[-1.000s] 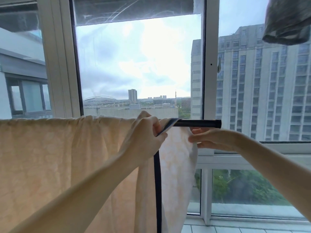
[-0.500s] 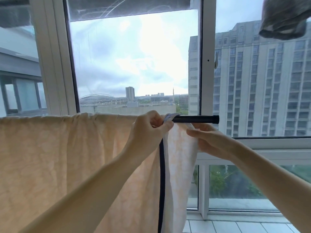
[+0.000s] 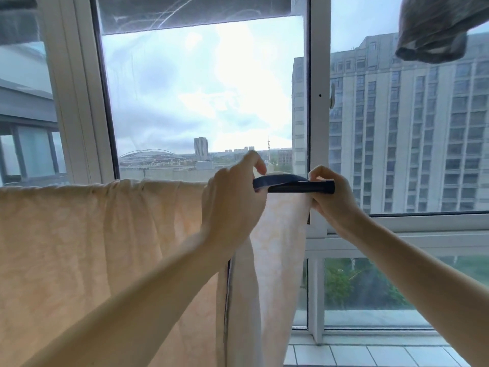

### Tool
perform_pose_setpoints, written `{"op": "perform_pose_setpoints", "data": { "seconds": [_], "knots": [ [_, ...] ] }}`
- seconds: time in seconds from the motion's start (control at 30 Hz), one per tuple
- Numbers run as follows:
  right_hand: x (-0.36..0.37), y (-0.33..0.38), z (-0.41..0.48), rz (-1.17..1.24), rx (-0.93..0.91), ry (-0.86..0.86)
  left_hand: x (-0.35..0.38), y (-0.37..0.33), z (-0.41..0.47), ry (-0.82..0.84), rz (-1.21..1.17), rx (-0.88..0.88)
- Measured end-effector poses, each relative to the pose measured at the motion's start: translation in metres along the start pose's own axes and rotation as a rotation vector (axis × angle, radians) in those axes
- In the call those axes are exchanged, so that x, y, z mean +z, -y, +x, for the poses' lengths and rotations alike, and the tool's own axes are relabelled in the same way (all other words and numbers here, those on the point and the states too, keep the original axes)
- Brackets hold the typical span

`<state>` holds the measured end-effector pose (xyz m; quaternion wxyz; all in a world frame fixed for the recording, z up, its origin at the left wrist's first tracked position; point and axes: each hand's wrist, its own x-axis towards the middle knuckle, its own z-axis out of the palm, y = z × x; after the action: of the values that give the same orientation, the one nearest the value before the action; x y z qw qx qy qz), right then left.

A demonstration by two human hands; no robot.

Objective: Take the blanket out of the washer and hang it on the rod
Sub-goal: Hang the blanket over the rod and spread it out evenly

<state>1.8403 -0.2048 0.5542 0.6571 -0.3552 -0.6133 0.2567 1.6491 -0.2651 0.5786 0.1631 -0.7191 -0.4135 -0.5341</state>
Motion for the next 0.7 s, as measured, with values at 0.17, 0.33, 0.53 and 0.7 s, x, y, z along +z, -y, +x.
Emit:
{"op": "perform_pose_setpoints", "data": {
  "seconds": [0.17, 0.33, 0.53, 0.7],
  "knots": [
    [0.003, -0.013, -0.022, -0.111, 0.035, 0.104, 0.020, 0.000, -0.032, 0.019, 0.046, 0.101],
    [-0.003, -0.017, -0.032, -0.032, 0.101, 0.401, 0.030, 0.004, -0.044, 0.058, 0.030, 0.082],
    [-0.013, -0.005, -0.031, 0.331, 0.302, 0.567, 0.025, -0.006, -0.024, 0.058, -0.033, 0.023],
    [-0.010, 0.004, -0.024, 0.222, 0.205, 0.169, 0.020, -0.007, -0.003, 0.023, 0.020, 0.012]
  ]
}}
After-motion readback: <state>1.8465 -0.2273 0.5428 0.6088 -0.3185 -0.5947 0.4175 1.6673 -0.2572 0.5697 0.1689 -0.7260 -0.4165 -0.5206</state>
